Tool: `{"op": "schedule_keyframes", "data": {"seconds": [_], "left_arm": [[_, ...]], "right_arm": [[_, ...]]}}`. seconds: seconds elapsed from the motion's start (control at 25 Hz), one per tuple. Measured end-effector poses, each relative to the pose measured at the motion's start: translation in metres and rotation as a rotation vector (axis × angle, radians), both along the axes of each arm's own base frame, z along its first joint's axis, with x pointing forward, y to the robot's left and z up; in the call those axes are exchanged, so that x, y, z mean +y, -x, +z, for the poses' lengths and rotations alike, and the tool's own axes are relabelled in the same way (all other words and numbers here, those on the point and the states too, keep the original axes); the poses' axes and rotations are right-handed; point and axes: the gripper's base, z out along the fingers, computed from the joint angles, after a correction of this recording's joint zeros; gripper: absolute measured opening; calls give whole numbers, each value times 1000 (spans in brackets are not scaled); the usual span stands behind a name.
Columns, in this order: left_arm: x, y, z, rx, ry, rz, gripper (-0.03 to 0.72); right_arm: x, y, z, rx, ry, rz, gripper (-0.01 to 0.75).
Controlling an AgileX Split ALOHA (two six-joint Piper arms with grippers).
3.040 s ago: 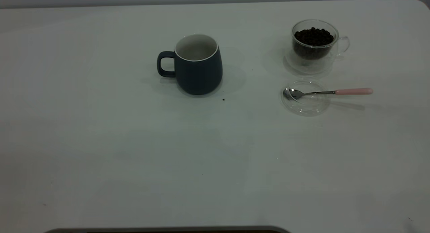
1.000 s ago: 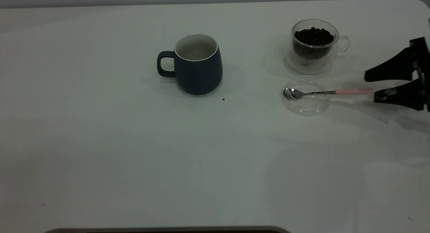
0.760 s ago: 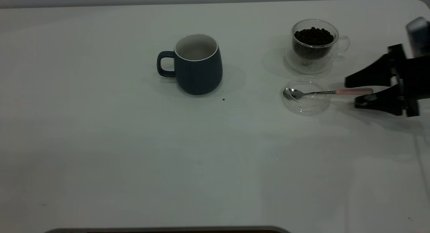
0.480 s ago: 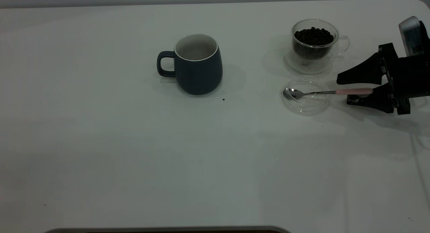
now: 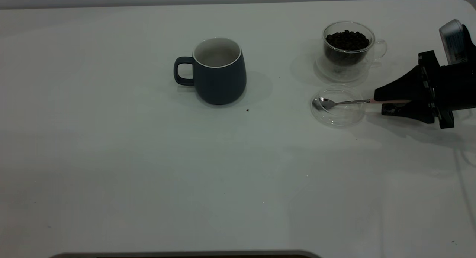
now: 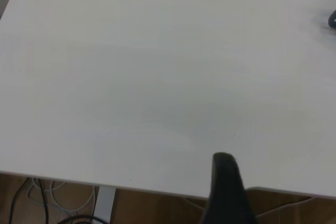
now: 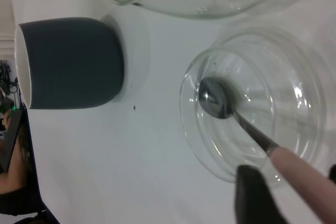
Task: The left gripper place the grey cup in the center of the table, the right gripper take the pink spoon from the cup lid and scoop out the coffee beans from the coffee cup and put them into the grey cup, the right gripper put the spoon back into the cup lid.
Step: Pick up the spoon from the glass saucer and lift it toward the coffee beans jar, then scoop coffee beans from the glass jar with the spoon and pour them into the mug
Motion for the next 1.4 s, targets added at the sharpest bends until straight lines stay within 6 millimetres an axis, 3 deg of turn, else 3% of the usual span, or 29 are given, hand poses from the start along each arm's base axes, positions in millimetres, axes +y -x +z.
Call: {"op": "schedule_keyframes", "data": {"seconds": [0.2,0.36,0.56,0.72,1.0,1.08,1.24,1.4], "left_arm": [[0,0,0,0,0,0,569],[0,0,0,0,0,0,569],[0,0,0,0,0,0,569],[0,0,0,0,0,0,569],[0,0,0,0,0,0,569],[0,0,0,0,0,0,569],[0,0,0,0,0,0,569],[0,0,0,0,0,0,569]], "right_arm": [[2,1,2,-9,-22,28,97],[2,2,7,-23,-6,73,97],[-5,-2,28,-79,93,161,97],[-9,-10,59,-160,152,209,97],[-13,-28,142,-357,211,176,97],[-17,-40,158,-399,232,145,97],[-27,-63,158,-374,250,54,97],[-30,-70,130,-286,239,39,97]]}}
